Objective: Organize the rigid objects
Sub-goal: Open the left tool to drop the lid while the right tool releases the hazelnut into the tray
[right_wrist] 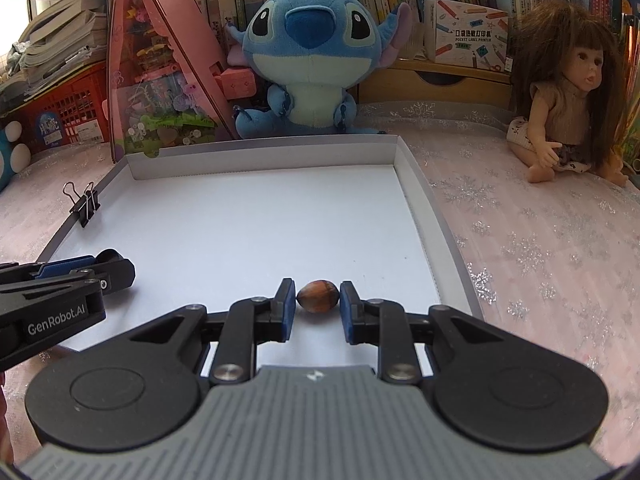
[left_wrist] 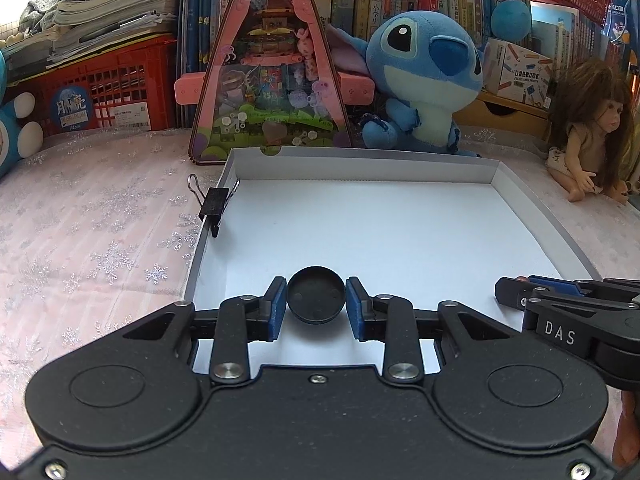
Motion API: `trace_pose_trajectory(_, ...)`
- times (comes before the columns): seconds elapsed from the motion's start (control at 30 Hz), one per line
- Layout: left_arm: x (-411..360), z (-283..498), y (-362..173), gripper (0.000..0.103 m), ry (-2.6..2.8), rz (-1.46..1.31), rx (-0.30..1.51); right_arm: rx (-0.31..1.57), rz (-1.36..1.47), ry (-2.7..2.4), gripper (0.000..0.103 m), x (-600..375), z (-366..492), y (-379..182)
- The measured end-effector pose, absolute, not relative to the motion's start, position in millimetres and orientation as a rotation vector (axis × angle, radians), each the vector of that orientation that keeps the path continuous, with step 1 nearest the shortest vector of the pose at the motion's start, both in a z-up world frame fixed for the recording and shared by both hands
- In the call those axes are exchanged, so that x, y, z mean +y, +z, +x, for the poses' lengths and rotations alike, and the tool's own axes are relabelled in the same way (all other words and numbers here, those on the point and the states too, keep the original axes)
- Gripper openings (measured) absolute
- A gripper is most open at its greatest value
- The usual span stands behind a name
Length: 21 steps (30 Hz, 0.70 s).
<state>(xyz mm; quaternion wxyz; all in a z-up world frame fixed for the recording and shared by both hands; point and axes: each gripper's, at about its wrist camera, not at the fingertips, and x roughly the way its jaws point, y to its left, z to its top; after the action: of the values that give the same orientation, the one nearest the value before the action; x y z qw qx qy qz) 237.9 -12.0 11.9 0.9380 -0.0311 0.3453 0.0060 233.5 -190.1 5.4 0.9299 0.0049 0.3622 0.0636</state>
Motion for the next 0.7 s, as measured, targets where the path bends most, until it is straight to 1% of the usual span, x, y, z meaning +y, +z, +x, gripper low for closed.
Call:
trace_pose_trajectory(0.2, -14.3, 240.1, 7.3, 0.030, 0.021, -0.045, 0.709, 0.746, -0.018, 0.129, 0.029, -185.7, 234.2, 4.9)
trace_pose_trajectory(0.43, -17.1, 241.3, 6.0, 0.030, 0.020, -0.030, 0.706, 0.747, -0.032, 0.132, 0.032, -183.9, 234.6, 5.1)
trace_pose_trajectory(0.47, -17.5, 241.1, 6.2, 0.030, 0.019, -0.029, 0.707, 0.744, -0.029, 0.134, 0.035, -184.5, 234.2, 5.2)
trace_pose_trajectory(0.5, -17.6, 240.5, 6.7, 0.031, 0.015, -0.030, 0.709, 0.739, -0.020, 0.136, 0.050, -185.3, 233.5, 5.4)
trace_pose_trajectory(0.53, -17.2, 240.0, 7.4, 0.033, 0.009, -0.036, 0.713, 0.735, -0.009, 0.138, 0.051, -186.3, 232.9, 5.9)
trace_pose_trajectory(0.57, -16.3, 239.2, 8.5, 0.038, 0.003, -0.046, 0.716, 0.731, 0.000, 0.141, 0.055, -187.3, 231.8, 6.6)
trace_pose_trajectory(0.6, -14.9, 238.3, 9.9, 0.041, -0.001, -0.058, 0.718, 0.723, 0.002, 0.136, 0.057, -187.7, 230.7, 7.7)
trace_pose_trajectory(0.67, -13.0, 235.5, 13.3, 0.044, 0.003, -0.069, 0.715, 0.701, -0.003, 0.138, 0.060, -188.1, 227.7, 11.4)
trace_pose_trajectory(0.7, -12.4, 233.7, 15.3, 0.048, 0.006, -0.067, 0.712, 0.692, -0.004, 0.143, 0.063, -188.6, 226.0, 13.8)
